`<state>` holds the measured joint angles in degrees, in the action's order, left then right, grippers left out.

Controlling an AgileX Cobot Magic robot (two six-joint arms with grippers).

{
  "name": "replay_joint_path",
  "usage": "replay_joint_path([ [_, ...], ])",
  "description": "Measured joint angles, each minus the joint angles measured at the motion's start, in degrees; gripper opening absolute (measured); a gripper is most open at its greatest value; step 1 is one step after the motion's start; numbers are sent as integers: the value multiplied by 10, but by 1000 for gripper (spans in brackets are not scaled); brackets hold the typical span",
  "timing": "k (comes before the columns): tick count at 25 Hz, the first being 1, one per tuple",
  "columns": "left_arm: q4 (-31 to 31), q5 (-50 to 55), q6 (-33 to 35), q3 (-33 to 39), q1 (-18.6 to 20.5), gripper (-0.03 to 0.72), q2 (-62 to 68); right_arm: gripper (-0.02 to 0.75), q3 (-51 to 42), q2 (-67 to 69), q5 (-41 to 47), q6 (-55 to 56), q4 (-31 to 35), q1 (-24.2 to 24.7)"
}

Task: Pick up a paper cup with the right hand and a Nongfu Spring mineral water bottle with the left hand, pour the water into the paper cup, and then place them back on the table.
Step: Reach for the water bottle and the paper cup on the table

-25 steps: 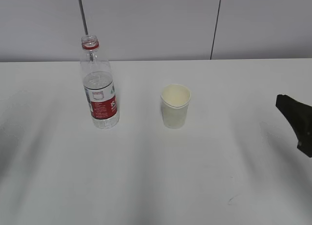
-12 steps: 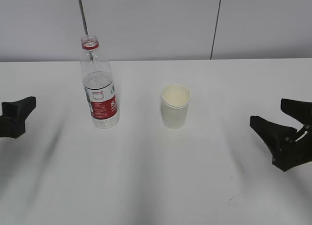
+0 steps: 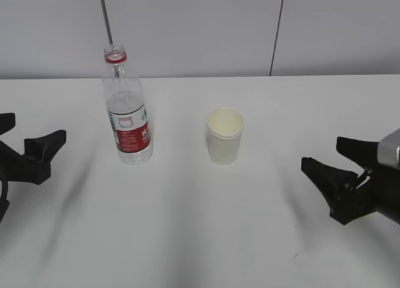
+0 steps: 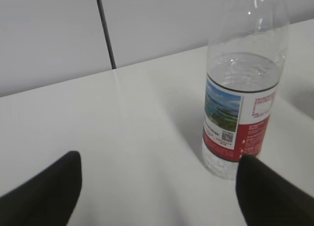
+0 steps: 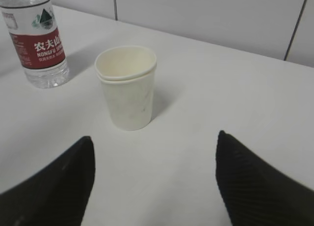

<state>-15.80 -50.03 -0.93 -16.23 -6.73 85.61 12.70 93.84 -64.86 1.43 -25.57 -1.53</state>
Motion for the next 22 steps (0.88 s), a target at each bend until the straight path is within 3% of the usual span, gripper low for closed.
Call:
replay_joint_path([
  [9,-22,-120,0,-1,0,586,89,568,50,76,-4,-2,-49,0],
  [22,-23,-129,0,-1,0,586,103,589,156,157,-4,-1,-107,-25],
])
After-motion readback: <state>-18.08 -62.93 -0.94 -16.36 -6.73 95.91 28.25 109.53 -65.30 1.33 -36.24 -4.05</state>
